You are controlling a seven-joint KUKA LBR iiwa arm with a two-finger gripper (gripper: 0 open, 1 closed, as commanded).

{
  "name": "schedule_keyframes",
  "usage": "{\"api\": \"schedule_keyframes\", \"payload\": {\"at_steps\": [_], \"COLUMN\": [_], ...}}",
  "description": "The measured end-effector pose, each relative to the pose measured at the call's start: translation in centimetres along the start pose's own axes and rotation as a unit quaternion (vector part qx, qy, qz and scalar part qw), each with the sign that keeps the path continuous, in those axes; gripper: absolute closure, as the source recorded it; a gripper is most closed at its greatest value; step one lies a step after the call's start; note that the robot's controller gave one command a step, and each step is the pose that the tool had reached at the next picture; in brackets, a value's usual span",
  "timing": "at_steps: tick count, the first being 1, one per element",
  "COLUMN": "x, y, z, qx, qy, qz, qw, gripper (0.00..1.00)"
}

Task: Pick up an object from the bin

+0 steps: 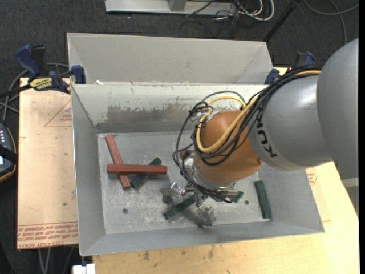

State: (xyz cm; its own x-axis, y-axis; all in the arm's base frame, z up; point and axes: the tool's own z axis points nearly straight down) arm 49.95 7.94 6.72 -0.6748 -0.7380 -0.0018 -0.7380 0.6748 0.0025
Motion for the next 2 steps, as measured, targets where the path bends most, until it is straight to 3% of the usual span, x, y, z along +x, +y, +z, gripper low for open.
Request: {"api": "schedule_keyframes", "payload": {"at_steps": [1,2], "x": [0.0,-1.6], "y": [-0.2,0.4], "z": [-0.3,-14.6], "qx": [0.001,0.004], "qy": [-0.0001,-0.0041], "qz": [0.002,-0.024], "qw": [1.0,0.9997], "gripper": [1.0,1.0]}}
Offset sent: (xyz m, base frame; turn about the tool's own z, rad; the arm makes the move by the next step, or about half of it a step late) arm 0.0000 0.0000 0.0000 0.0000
